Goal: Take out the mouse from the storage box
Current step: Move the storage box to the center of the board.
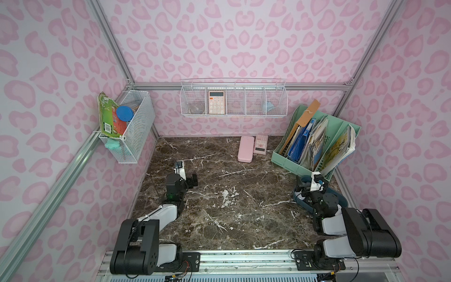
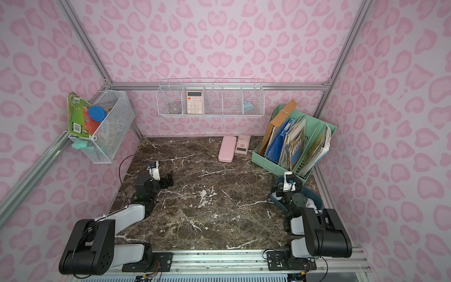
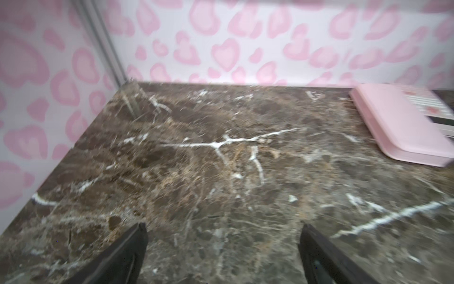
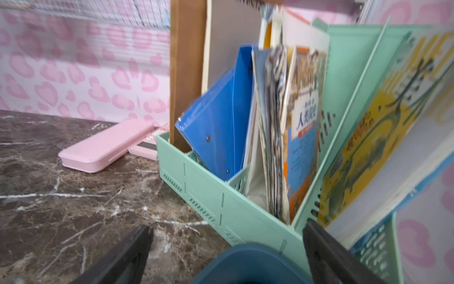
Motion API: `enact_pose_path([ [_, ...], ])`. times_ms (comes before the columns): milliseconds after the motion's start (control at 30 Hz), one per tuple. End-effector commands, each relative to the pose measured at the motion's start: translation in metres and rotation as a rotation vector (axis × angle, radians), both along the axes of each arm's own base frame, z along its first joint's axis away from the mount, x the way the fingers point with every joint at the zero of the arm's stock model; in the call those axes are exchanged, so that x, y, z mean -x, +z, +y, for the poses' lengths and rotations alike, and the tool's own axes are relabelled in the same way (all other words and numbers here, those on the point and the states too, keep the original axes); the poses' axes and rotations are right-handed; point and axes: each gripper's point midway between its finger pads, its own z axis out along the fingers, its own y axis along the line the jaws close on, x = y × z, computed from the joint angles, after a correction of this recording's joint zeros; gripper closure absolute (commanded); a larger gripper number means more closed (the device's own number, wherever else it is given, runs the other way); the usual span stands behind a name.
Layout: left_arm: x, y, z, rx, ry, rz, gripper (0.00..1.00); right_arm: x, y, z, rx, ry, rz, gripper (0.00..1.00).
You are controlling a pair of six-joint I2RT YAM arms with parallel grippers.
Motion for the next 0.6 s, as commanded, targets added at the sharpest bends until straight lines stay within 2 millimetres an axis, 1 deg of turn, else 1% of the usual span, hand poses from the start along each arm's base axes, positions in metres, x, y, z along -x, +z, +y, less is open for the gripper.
enact_pose_path([
  [0,0.016,0.031,-0.020,-0.108,-0.021,-0.061,0.00,-0.001,0.022,0.013,0.051,0.011,-0.028,0.01],
  [67,0.029,0.060,-0.043,-0.077,-0.078,-0.124,0.01,-0.009,0.038,0.022,0.020,0.011,0.017,0.01],
  [133,0.037,0.084,-0.051,0.027,-0.093,-0.154,0.01,-0.011,0.056,0.027,-0.050,0.003,0.046,0.01],
  [200,0.041,0.103,-0.046,0.178,-0.039,-0.134,0.01,-0.008,0.079,0.027,-0.164,0.005,0.061,0.01],
  [267,0.046,0.108,-0.036,0.308,0.064,-0.056,0.00,0.001,0.097,0.019,-0.273,-0.024,0.055,0.01],
  [300,0.049,0.103,-0.030,0.367,0.127,0.002,0.00,0.006,0.101,0.012,-0.340,-0.061,0.055,0.01],
  [367,0.056,0.093,-0.023,0.423,0.217,0.105,0.01,0.022,0.100,-0.012,-0.461,-0.177,0.056,0.01],
  [400,0.061,0.086,-0.016,0.445,0.283,0.150,0.01,0.029,0.100,-0.017,-0.476,-0.188,0.039,0.01],
  [467,0.079,0.066,0.003,0.483,0.453,0.246,0.01,0.043,0.102,-0.021,-0.487,-0.159,0.018,0.01],
  [500,0.088,0.058,0.009,0.484,0.511,0.283,0.01,0.047,0.102,-0.024,-0.498,-0.164,0.020,0.01],
  [533,0.097,0.053,0.016,0.494,0.567,0.315,0.01,0.049,0.098,-0.030,-0.516,-0.191,0.043,0.01],
  [567,0.101,0.049,0.016,0.497,0.578,0.336,0.01,0.050,0.090,-0.035,-0.522,-0.226,0.089,0.01],
])
